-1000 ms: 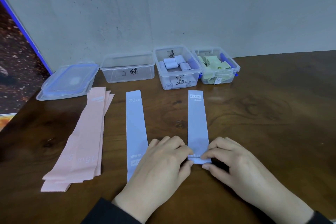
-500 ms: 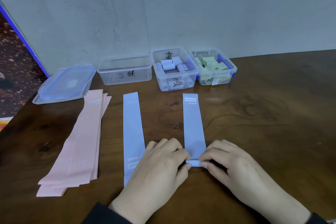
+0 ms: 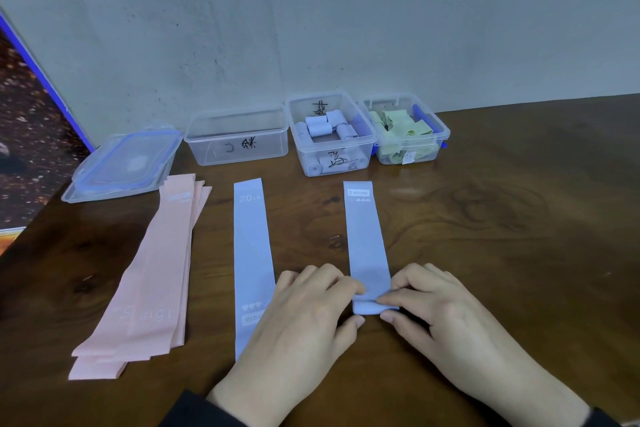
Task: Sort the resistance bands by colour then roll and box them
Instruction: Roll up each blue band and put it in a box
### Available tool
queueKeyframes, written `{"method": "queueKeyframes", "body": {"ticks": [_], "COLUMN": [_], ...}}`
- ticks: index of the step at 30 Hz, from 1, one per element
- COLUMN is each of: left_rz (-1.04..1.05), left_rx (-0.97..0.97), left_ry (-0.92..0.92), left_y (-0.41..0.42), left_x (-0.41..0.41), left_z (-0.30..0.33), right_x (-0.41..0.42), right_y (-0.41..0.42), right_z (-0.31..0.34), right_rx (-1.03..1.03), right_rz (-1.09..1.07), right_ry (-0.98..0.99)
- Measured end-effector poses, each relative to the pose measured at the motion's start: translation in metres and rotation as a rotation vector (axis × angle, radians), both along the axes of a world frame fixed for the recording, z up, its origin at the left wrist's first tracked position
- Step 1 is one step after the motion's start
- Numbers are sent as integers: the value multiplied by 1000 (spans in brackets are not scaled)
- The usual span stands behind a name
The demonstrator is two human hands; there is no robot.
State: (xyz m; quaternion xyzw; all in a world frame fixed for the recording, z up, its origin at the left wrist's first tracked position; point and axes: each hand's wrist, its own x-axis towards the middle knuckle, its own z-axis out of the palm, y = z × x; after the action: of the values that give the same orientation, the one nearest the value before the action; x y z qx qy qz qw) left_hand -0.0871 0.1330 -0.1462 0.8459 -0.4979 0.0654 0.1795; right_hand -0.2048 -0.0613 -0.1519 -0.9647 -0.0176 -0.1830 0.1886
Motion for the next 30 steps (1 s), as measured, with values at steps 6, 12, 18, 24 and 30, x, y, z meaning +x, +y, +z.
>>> {"method": "queueKeyframes", "body": {"ticks": [6, 12, 18, 24, 30], "left_rz": [-11, 9, 37, 3, 12], "left_rx": [-11, -9, -28, 4, -7], "left_ry": [-11, -16, -10, 3, -15], "left_y": [0, -1, -2, -1, -1], "left_x": [-2, 0, -1, 0, 1], "left_z": [1, -3, -3, -1, -3], "right_x": [0, -2, 0, 1, 0], "right_y": [1, 1, -1, 1, 0], "right_z": [1, 3, 0, -1, -2], "right_rx": [-1, 13, 9, -59, -24], "right_rz": [8, -15, -37, -38, -23], "right_ry": [4, 3, 14, -14, 25]}}
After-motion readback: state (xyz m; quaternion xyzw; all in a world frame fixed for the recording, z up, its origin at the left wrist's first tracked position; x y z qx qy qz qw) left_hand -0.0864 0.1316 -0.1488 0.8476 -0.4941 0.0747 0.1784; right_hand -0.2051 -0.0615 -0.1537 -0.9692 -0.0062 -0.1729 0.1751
